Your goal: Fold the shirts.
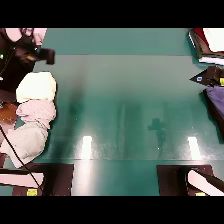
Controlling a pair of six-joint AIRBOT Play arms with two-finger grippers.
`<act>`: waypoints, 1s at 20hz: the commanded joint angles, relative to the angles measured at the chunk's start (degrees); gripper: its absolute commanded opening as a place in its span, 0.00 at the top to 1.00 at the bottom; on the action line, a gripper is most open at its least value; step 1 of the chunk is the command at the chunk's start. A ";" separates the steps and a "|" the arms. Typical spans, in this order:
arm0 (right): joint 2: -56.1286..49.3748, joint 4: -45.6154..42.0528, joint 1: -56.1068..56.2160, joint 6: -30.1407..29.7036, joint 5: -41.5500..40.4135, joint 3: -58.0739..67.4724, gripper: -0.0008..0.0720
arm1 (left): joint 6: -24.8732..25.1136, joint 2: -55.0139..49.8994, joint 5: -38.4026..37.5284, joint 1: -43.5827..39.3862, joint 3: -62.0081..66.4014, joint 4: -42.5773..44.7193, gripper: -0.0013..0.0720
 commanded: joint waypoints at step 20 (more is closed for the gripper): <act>0.07 0.57 0.02 0.07 -6.16 7.89 0.97 | 12.35 11.47 24.17 1.73 -10.56 -8.59 0.95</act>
